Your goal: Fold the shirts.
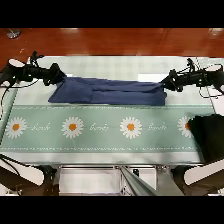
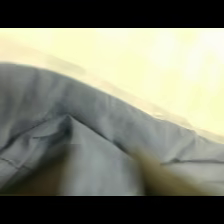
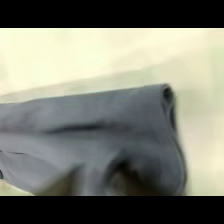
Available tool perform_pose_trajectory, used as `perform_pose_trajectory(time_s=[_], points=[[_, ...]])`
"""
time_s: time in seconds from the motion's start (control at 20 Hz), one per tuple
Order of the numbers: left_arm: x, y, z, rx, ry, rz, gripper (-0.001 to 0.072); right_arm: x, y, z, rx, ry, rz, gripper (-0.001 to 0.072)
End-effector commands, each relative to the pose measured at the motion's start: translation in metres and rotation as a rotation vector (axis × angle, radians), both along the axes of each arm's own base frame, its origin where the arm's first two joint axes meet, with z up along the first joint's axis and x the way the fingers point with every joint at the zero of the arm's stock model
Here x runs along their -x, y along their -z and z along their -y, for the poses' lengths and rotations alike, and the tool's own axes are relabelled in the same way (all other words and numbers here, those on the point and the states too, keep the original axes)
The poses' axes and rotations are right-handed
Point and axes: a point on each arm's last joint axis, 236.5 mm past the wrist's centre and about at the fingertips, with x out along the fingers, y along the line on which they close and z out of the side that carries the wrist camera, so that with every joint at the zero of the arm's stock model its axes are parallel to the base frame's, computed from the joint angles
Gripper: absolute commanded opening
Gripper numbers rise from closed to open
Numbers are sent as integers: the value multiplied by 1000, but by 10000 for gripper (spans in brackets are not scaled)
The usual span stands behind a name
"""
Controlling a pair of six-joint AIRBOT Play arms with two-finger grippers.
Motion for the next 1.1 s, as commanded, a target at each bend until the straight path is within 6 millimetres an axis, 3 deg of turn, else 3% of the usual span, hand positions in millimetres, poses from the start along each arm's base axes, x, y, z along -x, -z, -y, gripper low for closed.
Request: perform_pose_trajectory(time_s=[0.0, 0.1, 0.25, 0.3, 0.4, 0.5, 0.65, 0.8, 0.85, 0.9, 0.95, 1.0, 1.05], points=[[10, -6, -3, 14, 70, -46, 701, 1, -11, 9, -12, -40, 18, 621], [38, -10, -37, -26, 91, -162, 700, 10, -17, 38, 45, -46, 15, 621], [97, 1, -93, -211, 122, -331, 700, 42, 9, 75, 157, -37, -135, 621], [105, 1, -100, -255, 108, -328, 700, 48, 17, 74, 161, -39, -163, 621], [102, -8, -98, -296, 35, -221, 700, 50, 25, 54, 112, -65, -182, 621], [95, -31, -79, -317, -18, -55, 700, 50, 34, 29, 91, -113, -198, 621], [104, -64, -26, -300, 23, 118, 700, 46, 39, -18, 29, -185, -190, 621], [121, -69, 34, -280, 155, 146, 700, 39, 39, -47, 13, -228, -181, 590], [123, -67, 51, -278, 195, 152, 699, 36, 34, -49, 21, -242, -167, 358], [125, -65, 67, -277, 232, 158, 656, 35, 25, -50, 18, -253, -158, 76], [127, -62, 82, -275, 265, 160, 308, 34, 14, -46, 27, -262, -143, 21], [128, -60, 95, -267, 290, 167, 44, 36, 6, -37, 55, -265, -131, 20], [127, -59, 112, -249, 305, 177, 23, 42, -3, -24, 109, -279, -125, 20]])
